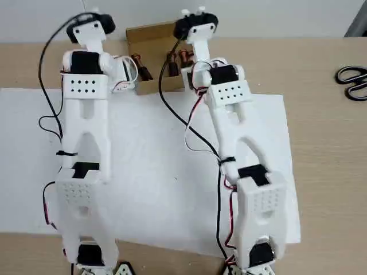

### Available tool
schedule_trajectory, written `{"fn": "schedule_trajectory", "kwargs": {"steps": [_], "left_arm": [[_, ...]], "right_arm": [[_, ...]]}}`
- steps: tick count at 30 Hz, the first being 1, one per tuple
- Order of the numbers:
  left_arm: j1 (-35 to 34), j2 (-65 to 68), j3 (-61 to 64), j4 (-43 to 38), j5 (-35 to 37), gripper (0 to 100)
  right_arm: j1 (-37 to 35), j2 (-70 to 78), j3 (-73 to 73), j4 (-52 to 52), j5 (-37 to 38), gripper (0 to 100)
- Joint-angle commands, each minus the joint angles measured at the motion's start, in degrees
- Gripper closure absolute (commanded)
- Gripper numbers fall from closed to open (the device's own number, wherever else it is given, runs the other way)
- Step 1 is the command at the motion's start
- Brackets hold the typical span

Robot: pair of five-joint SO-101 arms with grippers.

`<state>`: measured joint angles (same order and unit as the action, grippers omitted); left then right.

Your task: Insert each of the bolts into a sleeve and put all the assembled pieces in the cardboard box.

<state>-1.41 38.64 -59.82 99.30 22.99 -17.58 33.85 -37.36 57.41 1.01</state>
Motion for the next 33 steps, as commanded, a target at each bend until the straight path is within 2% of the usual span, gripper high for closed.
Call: {"fn": "schedule_trajectory", "kwargs": {"steps": [1, 11, 22, 33], "left_arm": [[0.88, -0.7, -3.91, 1.05, 0.18, 80], [1.14, -0.7, -4.0, 1.05, 1.67, 80], [1.14, -0.79, -4.18, 1.14, 1.76, 80], [2.02, -7.21, -3.82, 1.14, 2.55, 81]], "right_arm": [[0.31, 2.07, -7.38, -7.16, 0.26, 99.5], [-4.18, 9.19, -12.66, -20.79, 0.18, 99.5], [-7.43, 18.33, -13.36, -29.58, 0.62, 99.4], [-7.25, 19.82, -13.36, -31.16, 0.18, 85.8]]}}
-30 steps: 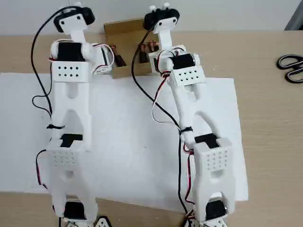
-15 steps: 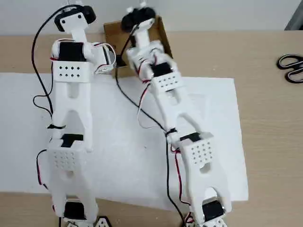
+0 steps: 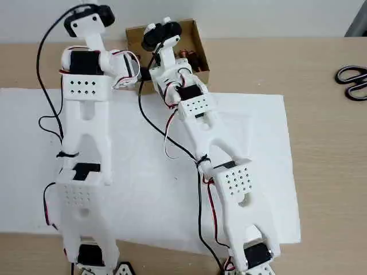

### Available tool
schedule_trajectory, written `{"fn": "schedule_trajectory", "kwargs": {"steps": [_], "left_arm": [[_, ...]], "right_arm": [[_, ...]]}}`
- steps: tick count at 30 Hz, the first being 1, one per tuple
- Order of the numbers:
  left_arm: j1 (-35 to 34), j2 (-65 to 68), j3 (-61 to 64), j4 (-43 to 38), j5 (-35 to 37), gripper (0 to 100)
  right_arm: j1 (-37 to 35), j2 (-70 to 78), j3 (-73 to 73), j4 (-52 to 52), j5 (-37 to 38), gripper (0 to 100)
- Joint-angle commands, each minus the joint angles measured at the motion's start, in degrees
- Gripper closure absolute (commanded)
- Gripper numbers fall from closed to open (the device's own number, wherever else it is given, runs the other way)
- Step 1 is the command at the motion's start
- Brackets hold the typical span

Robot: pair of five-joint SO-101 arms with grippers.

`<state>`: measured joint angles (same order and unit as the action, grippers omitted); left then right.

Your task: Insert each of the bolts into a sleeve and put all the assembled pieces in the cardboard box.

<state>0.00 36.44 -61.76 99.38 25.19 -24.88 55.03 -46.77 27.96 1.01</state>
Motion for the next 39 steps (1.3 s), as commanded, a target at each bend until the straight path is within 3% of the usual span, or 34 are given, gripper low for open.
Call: {"fn": "schedule_trajectory", "kwargs": {"steps": [1, 14, 25, 39], "left_arm": [[0.62, -5.19, -1.89, 1.05, 0.35, 81], [0.79, -5.45, -2.07, 1.05, 0.44, 84], [3.16, -14.15, -2.07, 1.05, 0.09, 85], [8.44, -25.49, -1.89, 1.14, 0.09, 86]], "right_arm": [[0.13, -1.45, -3.96, -1.71, 0.18, 85.2], [2.68, -10.59, -4.04, 0.84, 0.18, 81.3], [7.16, -26.15, -3.96, 30.02, 0.09, 81.4], [5.93, -38.02, -3.96, 54.81, 0.09, 81.5]]}}
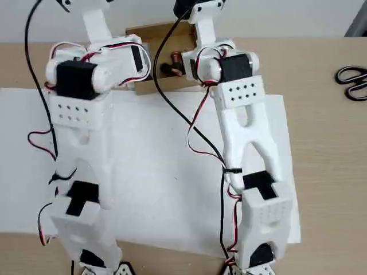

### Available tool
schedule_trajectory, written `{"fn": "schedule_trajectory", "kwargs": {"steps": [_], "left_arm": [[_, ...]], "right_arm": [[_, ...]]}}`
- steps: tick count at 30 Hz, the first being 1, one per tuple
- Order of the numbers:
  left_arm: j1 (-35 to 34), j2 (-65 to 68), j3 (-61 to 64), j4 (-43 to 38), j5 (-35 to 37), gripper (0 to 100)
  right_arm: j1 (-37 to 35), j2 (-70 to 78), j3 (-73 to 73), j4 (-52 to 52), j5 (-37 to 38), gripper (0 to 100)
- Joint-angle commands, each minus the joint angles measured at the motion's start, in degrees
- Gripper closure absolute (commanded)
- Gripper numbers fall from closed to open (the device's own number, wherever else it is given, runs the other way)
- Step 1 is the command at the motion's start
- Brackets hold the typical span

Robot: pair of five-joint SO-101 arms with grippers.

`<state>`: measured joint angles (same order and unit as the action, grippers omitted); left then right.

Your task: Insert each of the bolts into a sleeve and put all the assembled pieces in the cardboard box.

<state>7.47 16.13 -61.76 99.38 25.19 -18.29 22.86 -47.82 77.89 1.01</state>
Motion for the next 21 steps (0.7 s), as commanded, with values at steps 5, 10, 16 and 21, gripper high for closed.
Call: {"fn": "schedule_trajectory", "kwargs": {"steps": [5, 10, 16, 21], "left_arm": [[3.96, -11.6, -0.48, 1.14, 0.09, 97], [8.09, -22.42, 11.21, 1.14, 0.09, 99], [8.79, -36.04, 29.67, 1.05, 0.09, 99], [8.79, -45.89, 40.48, 0.97, 0.35, 99]], "right_arm": [[-1.8, -11.21, -2.9, 14.29, 0.09, 81.6], [-1.54, -15.43, -2.55, 20.7, 0.18, 87.7], [-0.31, -21.41, 1.14, 20.97, 0.18, 99.5], [-0.04, -30.46, 12.31, 21.05, -3.87, 99.5]]}}
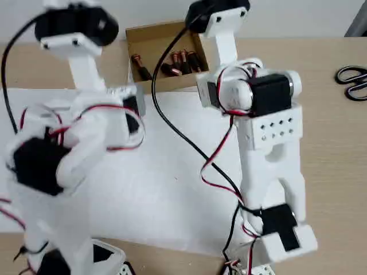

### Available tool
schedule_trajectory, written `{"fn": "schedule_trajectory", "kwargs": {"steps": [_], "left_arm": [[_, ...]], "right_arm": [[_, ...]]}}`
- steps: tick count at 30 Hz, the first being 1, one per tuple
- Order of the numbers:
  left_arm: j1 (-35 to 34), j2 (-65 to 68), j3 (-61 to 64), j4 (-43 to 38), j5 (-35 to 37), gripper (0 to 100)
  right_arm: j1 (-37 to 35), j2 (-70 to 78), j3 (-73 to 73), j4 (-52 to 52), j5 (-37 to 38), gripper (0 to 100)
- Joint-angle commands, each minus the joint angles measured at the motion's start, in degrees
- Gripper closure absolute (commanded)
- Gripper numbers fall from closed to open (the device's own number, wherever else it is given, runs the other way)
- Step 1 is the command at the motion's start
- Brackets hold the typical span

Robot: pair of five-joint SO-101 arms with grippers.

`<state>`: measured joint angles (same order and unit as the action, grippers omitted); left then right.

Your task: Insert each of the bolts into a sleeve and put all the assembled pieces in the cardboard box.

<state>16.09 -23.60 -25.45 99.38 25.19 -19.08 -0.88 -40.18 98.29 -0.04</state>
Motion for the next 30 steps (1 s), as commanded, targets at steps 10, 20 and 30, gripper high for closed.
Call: {"fn": "schedule_trajectory", "kwargs": {"steps": [10, 20, 30], "left_arm": [[-14.42, -22.42, 23.16, -2.11, 2.02, 99], [-17.05, -49.14, 49.27, -13.45, -4.31, 99], [-17.14, -81.32, 81.71, -22.15, -8.88, 99]], "right_arm": [[0.92, -28.18, 35.34, -0.4, -8.44, 99.1], [4.0, -60.88, 70.59, -14.37, -9.49, 99.1], [10.77, -102.46, 104.26, -23.87, 2.29, 99.4]]}}
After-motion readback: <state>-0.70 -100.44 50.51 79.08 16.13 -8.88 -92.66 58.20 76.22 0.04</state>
